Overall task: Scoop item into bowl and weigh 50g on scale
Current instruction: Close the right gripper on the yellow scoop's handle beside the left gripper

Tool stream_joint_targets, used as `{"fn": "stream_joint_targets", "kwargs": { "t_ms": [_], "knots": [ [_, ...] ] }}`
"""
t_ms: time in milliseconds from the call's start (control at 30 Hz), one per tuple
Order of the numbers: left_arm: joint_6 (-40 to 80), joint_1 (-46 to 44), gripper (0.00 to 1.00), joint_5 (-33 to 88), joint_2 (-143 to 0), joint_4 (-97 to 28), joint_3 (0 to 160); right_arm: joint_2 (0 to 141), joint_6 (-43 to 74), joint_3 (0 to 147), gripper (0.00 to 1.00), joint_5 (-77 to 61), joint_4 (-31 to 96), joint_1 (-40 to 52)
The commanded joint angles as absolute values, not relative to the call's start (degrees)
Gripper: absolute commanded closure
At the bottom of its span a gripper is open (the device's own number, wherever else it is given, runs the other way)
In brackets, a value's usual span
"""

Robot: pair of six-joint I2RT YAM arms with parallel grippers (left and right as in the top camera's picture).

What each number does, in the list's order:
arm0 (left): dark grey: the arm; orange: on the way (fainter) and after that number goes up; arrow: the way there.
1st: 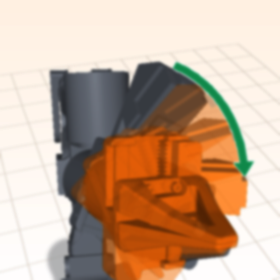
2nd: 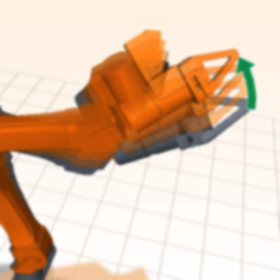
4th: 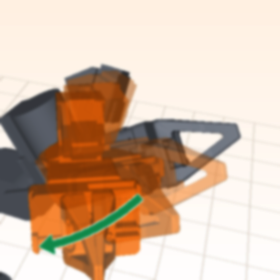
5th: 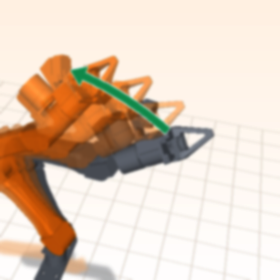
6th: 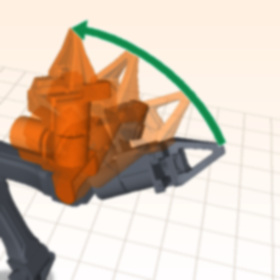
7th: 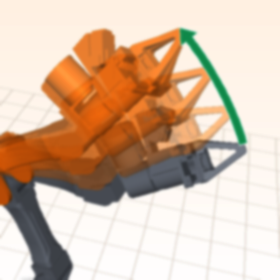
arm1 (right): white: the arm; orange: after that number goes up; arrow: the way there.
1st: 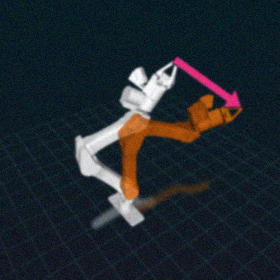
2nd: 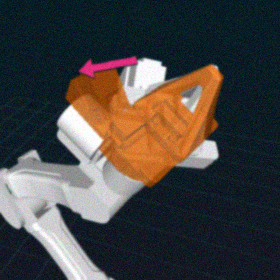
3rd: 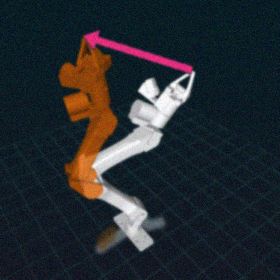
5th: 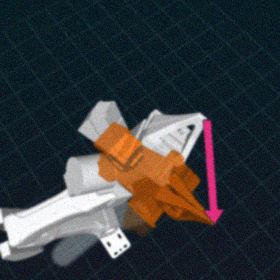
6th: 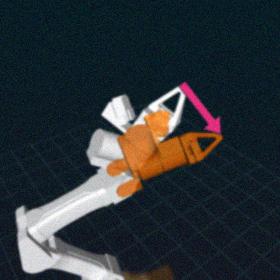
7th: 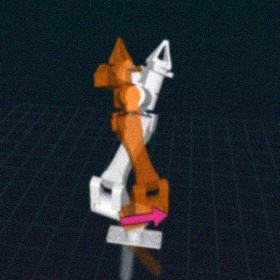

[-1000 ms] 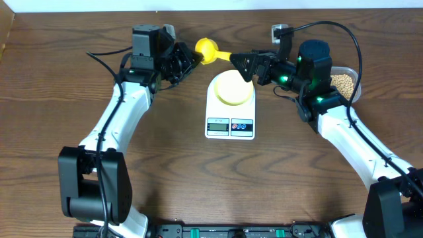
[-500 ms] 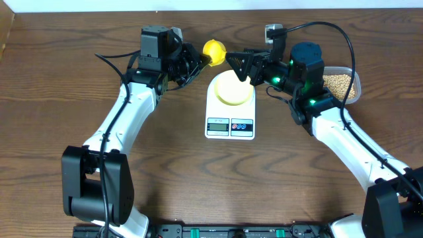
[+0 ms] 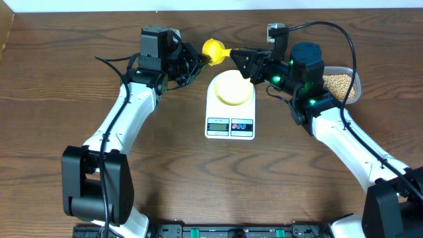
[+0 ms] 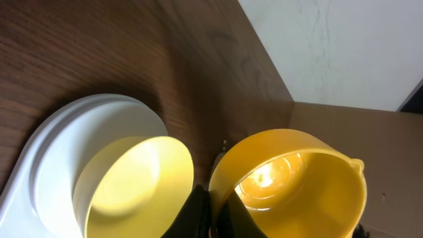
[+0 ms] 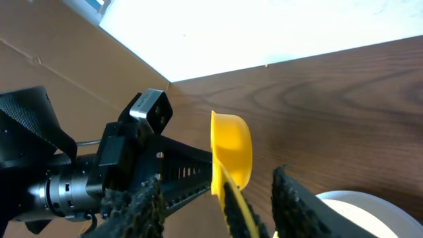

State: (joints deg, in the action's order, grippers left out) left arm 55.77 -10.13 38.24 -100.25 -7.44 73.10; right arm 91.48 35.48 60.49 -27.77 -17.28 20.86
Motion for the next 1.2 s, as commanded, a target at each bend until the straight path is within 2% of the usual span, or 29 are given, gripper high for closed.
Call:
{"fn": "stream_joint_targets", "kwargs": {
  "t_ms": [0, 267, 467, 633, 1167],
  "knots": [
    [56.5, -10.1, 0.92, 37.9, -99.1, -7.3, 74.3, 91.9, 36.4, 61.5, 0.56, -27.1, -17.4, 20.9],
    [56.5, -10.1, 0.92, 38.0, -99.1, -7.9, 74.3, 91.9, 36.4, 61.5, 0.64, -26.5, -17.4, 20.9],
    [56.5, -10.1, 0.92, 38.0, -99.1, -9.2, 74.3, 91.9, 36.4, 61.5, 0.65, -26.4, -17.4, 20.9],
    [56.5, -10.1, 0.92, 38.0, -99.1, -9.2, 74.3, 91.9, 36.4, 61.5, 0.71, -26.4, -17.3, 20.9],
    [56.5, -10.3, 0.92, 38.6, -99.1, -9.1, 74.3, 91.9, 36.4, 61.5, 0.75, -25.4, -17.3, 21.1]
  ]
}}
